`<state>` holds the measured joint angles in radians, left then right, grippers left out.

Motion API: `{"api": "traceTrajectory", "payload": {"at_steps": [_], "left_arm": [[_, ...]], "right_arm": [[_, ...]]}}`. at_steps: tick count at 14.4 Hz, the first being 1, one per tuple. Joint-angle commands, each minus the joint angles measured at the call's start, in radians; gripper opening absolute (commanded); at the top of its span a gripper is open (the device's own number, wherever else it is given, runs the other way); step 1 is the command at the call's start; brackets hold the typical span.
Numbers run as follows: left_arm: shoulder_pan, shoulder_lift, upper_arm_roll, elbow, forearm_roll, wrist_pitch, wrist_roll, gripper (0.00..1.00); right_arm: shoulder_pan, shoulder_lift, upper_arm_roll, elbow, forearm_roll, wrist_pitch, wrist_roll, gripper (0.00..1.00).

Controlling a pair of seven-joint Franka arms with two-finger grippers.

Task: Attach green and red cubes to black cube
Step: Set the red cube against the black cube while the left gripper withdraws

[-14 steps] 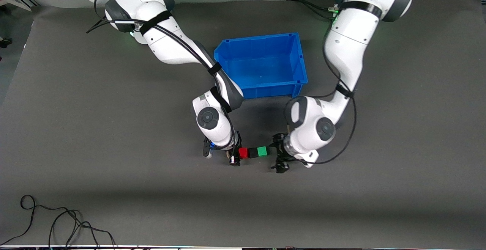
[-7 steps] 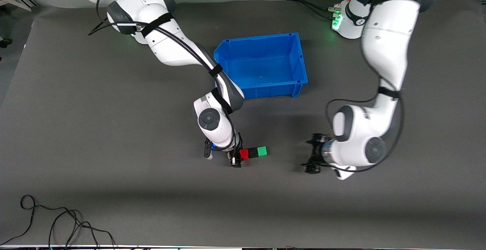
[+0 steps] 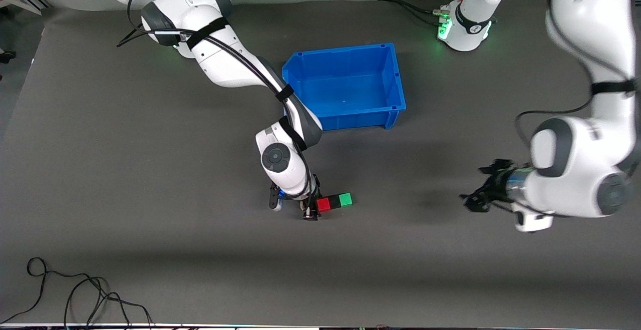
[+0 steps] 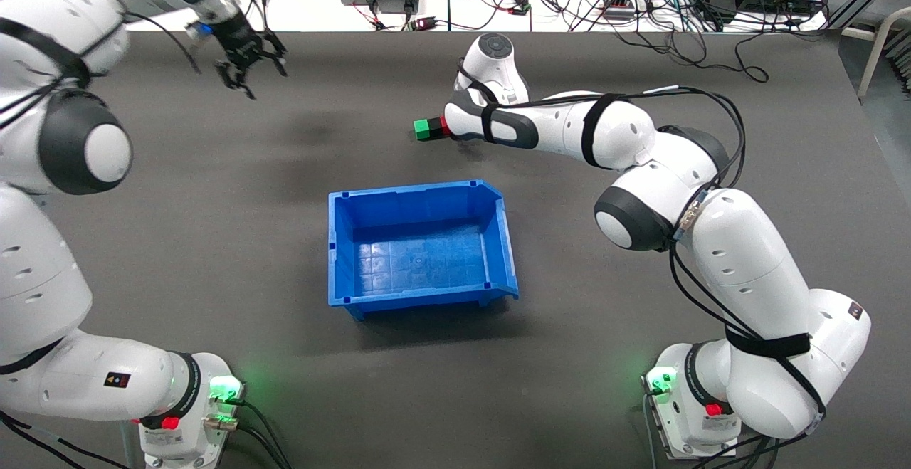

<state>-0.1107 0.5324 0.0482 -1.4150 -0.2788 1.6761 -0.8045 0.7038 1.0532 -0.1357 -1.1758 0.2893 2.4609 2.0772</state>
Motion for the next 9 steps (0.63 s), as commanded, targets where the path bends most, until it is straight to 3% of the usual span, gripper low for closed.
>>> {"api": "traceTrajectory", "payload": {"at_steps": [1,5,9], "left_arm": [[0.031,-0.1,-0.005,-0.024,0.065,-0.071,0.17,1.0],[0.026,-0.189,-0.008,-0.022,0.222,-0.087,0.406,1.0],[0.032,-0.27,-0.008,-0.028,0.25,-0.091,0.585,1.0]], "right_arm": [[0.008,0.002,-0.013,0.035,-0.012,-0.003,0.02,1.0],[-0.061,-0.137,-0.013,0.05,-0.003,-0.196,-0.018,1.0],[-0.165,-0.316,-0.007,0.056,0.004,-0.458,-0.153,1.0]]}}
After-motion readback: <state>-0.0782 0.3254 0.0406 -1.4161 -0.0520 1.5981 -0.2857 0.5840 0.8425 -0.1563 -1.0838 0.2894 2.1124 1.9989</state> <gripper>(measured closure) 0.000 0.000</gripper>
